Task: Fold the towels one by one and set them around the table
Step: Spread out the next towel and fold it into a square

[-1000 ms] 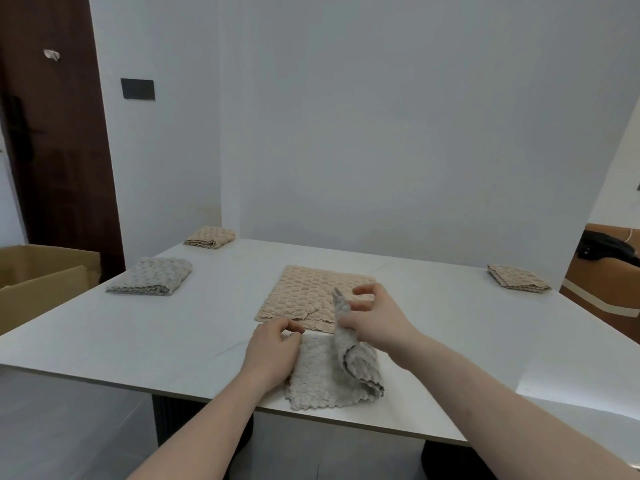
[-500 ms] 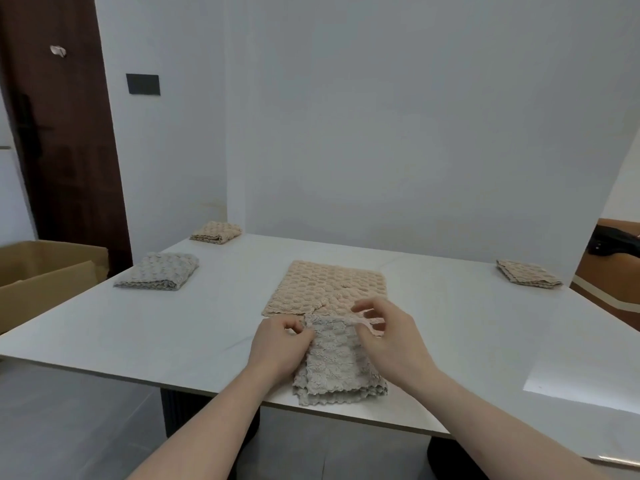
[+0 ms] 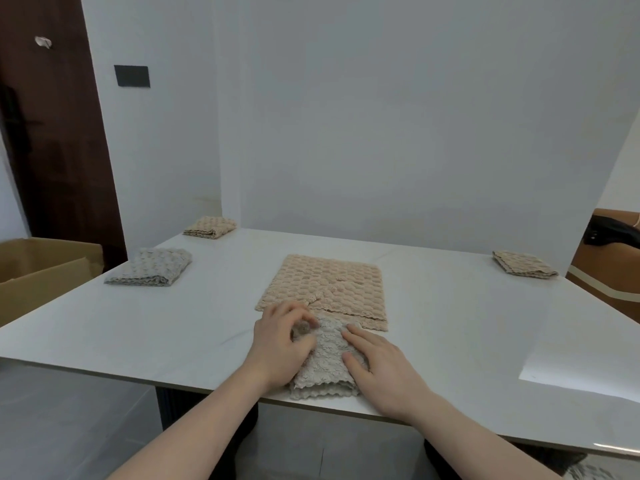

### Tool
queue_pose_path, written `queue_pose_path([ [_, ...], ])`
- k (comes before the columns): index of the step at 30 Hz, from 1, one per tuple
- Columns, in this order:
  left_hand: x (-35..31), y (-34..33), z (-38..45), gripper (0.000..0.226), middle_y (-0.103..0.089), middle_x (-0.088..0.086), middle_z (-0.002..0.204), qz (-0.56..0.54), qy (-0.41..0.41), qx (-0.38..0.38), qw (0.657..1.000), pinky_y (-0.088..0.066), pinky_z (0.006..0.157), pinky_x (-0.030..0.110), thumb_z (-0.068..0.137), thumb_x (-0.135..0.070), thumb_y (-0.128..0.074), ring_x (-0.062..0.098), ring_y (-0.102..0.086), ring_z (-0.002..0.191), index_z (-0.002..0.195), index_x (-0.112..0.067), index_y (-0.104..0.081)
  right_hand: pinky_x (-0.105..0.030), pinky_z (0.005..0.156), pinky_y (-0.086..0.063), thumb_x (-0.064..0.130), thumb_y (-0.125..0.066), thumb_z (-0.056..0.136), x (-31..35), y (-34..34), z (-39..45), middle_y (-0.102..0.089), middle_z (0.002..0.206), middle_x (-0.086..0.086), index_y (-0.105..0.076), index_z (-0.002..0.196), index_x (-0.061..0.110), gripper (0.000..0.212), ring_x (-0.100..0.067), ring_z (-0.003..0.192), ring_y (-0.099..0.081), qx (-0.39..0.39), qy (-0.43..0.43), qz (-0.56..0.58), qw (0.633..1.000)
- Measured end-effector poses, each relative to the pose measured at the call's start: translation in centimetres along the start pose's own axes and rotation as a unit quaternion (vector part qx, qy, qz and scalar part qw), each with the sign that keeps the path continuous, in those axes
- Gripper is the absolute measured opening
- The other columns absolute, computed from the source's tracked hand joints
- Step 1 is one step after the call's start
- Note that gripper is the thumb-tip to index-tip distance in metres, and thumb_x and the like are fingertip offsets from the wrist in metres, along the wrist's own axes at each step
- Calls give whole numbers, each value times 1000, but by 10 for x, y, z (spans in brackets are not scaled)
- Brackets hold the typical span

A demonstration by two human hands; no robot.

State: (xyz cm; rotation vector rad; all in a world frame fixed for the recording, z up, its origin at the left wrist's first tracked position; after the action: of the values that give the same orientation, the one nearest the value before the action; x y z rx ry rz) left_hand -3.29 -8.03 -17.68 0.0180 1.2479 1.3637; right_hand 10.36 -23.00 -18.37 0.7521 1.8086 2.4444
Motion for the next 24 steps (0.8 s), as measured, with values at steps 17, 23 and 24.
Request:
queue_pose_path([
  [17,-4,-18,-2,56,-31,-25,161,136,29,154,978,-8,126,34,95,-51,-38,-1,-20,152,151,-46,-42,-26,126,-16,49,-36,104,3,2,-2,-29,165,16,-39,156,33,54,-6,152,-26,-6,-16,-10,1000],
  [23,0,-18,-8,60,-12,-20,168,176,-5,214,961,-3,128,36,102,-55,-32,5,-6,156,160,-44,-20,-27,126,-17,48,-38,104,4,1,-3,-31,164,16,-40,156,32,54,-5,151,-27,-9,-12,-3,1000],
  [24,1,-16,-9,62,-14,-19,168,164,-5,201,966,-6,128,35,102,-55,-36,6,-10,156,160,-42,-22,-26,125,-18,49,-38,103,3,1,-4,-32,163,18,-41,155,33,54,-4,150,-28,-14,-14,5,1000],
])
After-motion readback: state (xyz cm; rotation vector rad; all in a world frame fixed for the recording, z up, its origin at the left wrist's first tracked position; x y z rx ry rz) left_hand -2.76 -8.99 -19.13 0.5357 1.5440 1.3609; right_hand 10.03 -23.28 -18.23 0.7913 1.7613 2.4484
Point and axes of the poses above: each hand's wrist, its own z-axis towards the middle knuckle, its own y-axis out of the back of the hand, x = y × z, the point moved 5 cm from there along z, towards the middle knuckle
